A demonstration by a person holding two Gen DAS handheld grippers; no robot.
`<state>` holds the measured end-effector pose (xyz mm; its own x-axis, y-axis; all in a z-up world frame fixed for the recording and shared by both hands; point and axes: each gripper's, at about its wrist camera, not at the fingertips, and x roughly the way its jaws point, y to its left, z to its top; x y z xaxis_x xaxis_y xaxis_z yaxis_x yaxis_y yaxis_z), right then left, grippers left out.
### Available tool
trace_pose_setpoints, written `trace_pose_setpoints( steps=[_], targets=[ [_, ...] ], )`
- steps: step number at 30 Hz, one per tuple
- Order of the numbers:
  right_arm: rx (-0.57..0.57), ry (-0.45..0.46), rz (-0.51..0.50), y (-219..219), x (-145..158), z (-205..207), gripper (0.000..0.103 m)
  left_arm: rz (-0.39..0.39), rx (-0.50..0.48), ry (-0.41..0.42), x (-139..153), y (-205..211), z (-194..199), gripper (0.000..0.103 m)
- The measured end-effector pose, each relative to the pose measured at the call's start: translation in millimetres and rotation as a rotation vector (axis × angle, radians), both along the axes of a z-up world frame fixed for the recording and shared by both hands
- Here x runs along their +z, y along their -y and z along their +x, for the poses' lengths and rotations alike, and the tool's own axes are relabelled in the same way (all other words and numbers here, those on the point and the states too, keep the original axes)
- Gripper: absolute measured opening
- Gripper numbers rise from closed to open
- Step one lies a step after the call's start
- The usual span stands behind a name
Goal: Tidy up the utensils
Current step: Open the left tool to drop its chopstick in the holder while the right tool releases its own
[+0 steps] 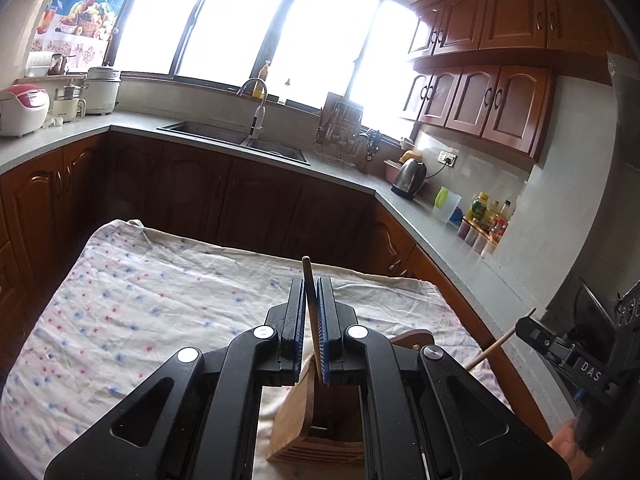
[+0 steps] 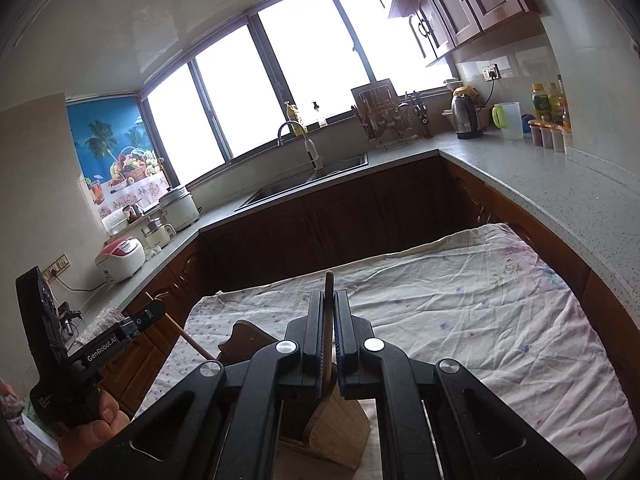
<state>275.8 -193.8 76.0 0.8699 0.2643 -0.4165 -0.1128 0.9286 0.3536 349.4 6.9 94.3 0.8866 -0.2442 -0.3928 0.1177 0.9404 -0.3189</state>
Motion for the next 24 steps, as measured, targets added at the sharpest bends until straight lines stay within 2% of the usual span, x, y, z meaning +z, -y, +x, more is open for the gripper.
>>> trace_pose_setpoints(
  steps=[12,14,16,17,18,20,23,24],
  targets=[
    [-0.007,-0.029,0.022,5.2,-4.6,5.1,0.007,0.010,0.011,-0.027,-1.5,-3.4,4.4,0.007],
    [-0.006,-0.035,0.025,5.2,-5.0,5.0,0.010,0.018,0.014,-0.038,-2.6,-3.6,4.5,0.016],
    [0.003,-0.036,0.033,5.8,-5.8,5.0,0.011,0.012,0.029,-0.039,-2.6,-5.8,2.7,0.053],
    [-0.001,-0.041,0.036,6.4,-6.2,5.0,0.022,0.009,0.041,-0.031,-2.0,-7.9,0.3,0.057],
    [0.003,-0.045,0.047,7.7,-6.5,4.7,0.043,0.009,0.051,-0.027,-1.4,-9.5,-1.8,0.060],
    [0.011,-0.038,0.070,9.7,-6.5,1.8,0.065,0.012,0.059,-0.037,-0.9,-12.3,-4.4,0.067],
    [0.007,-0.024,0.081,11.9,-3.2,-5.9,0.070,0.014,0.078,-0.041,-0.5,-17.8,-11.4,0.076],
    [0.011,-0.022,0.092,13.1,-2.3,-8.8,0.077,0.012,0.085,-0.047,-0.8,-20.3,-14.2,0.081]
  ],
)
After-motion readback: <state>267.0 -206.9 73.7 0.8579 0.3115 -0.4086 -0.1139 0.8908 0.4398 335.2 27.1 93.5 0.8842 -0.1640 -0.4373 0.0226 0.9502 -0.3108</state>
